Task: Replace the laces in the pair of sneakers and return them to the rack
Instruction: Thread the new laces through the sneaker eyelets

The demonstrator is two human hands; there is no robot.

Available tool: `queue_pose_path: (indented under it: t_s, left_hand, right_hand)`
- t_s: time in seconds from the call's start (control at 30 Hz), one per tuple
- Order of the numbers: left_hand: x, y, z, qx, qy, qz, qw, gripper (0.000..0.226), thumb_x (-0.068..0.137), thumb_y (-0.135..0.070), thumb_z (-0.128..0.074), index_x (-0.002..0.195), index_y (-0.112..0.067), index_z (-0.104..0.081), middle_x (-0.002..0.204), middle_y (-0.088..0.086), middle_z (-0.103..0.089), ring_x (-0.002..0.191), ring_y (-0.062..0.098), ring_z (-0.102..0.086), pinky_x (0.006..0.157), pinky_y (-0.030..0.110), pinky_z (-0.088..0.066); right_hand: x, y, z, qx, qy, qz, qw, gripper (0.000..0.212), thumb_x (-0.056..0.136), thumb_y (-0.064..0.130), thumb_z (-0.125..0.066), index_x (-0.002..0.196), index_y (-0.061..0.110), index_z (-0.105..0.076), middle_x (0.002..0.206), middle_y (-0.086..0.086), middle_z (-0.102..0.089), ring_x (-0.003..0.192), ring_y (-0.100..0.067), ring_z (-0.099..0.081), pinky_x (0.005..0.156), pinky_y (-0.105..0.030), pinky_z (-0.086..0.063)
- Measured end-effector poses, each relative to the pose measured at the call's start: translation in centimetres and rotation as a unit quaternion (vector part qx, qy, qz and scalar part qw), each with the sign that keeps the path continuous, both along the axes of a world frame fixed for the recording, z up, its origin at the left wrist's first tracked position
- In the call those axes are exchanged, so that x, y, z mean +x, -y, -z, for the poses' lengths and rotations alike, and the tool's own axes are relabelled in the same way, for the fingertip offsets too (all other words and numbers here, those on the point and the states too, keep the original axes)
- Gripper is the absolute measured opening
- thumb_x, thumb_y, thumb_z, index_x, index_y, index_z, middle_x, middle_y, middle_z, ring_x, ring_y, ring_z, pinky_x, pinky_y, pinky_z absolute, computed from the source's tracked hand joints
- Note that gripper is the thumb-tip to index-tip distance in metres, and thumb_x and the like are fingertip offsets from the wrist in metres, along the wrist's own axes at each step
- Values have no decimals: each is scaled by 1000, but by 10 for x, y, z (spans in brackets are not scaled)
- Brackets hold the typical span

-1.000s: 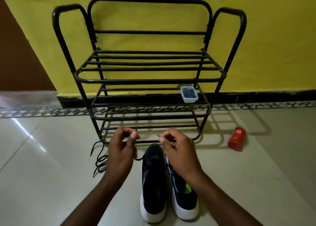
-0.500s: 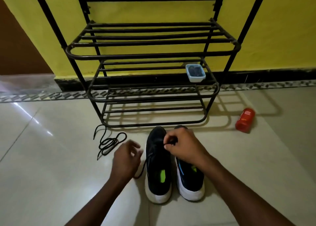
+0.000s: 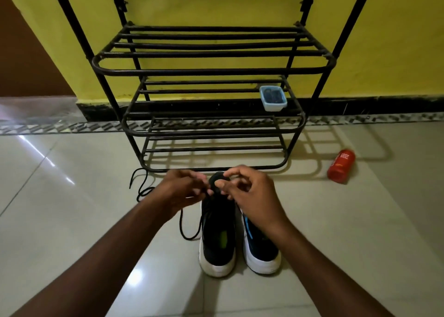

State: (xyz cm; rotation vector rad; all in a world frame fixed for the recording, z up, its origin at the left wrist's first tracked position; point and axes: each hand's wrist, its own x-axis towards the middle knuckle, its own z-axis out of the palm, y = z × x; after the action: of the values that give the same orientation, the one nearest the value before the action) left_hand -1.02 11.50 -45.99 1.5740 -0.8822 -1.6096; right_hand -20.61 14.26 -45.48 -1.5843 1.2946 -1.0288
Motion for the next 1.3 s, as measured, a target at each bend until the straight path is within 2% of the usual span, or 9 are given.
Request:
queue_pose_path:
  t_s: [0.2, 0.27, 0.37, 0.47, 0.6, 0.77, 1.0, 1.13, 1.3]
  left_hand:
    - [26, -5, 9, -39, 97, -41, 994, 5, 90, -5, -72, 93, -7, -75, 77, -5, -75, 64, 13, -57, 61, 27, -46]
    - [32, -6, 16, -80, 178, -19, 981, 9, 91, -8, -72, 87, -16, -77, 80, -6, -75, 75, 12, -65, 57, 27, -45]
    - [38, -8, 27, -140, 312, 5, 940, 12, 86, -16, -79, 79, -26, -78, 77, -8, -73, 78, 11, -69, 55, 23, -42]
    - [35, -16, 29, -180, 373, 21, 910, 7, 81, -16, -83, 79, -22, -80, 71, -6, -68, 65, 3, -62, 50, 9, -40]
    - [26, -21, 36, -162, 320, 11, 933, 12, 88, -16, -77, 78, -14, -71, 67, -1, -72, 55, 7, -66, 50, 18, -49]
    - [10, -20, 31, -126, 110, -7, 986, 20, 101, -28, -59, 96, -9, -54, 82, 10, -77, 69, 19, -72, 67, 32, -48]
    - [-11, -13, 11, -131, -67, 37, 988, 12, 97, -10, -57, 86, -5, -57, 84, 18, -72, 80, 32, -66, 76, 39, -49]
    - [-19, -23, 4, -169, -23, 117, 978, 26, 95, 1, -54, 74, -9, -66, 81, 14, -72, 78, 25, -68, 74, 33, -49]
    - [-24, -26, 13, -288, 167, 129, 934, 8, 80, -10, -83, 74, -9, -78, 79, 0, -76, 79, 12, -74, 69, 19, -53]
  right_hand:
    - [20, -1, 41, 61, -198, -112, 972, 24, 96, 25, -60, 119, 31, -66, 96, -3, -72, 81, -13, -70, 83, -39, -59]
    - [31, 3, 41, 82, -352, -215, 907, 45, 96, 25, -57, 137, 40, -49, 122, -11, -57, 104, -31, -64, 89, -42, -54]
    - [44, 10, 30, 33, -498, -266, 825, 38, 91, 16, -60, 127, 23, -52, 121, -15, -48, 106, -41, -58, 84, -48, -54]
    - [47, 14, 29, 47, -474, -232, 848, 13, 88, 23, -63, 98, 22, -56, 108, -11, -50, 92, -34, -59, 80, -47, -57]
    - [42, 9, 31, 83, -356, -148, 919, 35, 81, 46, -75, 72, 19, -55, 83, -5, -62, 69, -22, -64, 66, -39, -58]
    - [32, -6, 21, 18, -241, -53, 969, 19, 86, 30, -76, 77, 22, -62, 69, 5, -63, 61, -6, -60, 60, -25, -54]
    - [10, -8, 4, -60, -153, 18, 986, 12, 88, 10, -72, 86, 22, -71, 73, 16, -65, 73, 6, -63, 67, -9, -47]
    - [-2, 3, 6, -129, -172, 39, 976, 7, 88, 17, -70, 89, 23, -71, 80, 9, -70, 78, -9, -66, 72, -36, -56]
    - [-12, 15, 20, -146, -182, 50, 971, 9, 87, 17, -72, 92, 23, -77, 87, 8, -73, 86, -14, -60, 76, -39, -53]
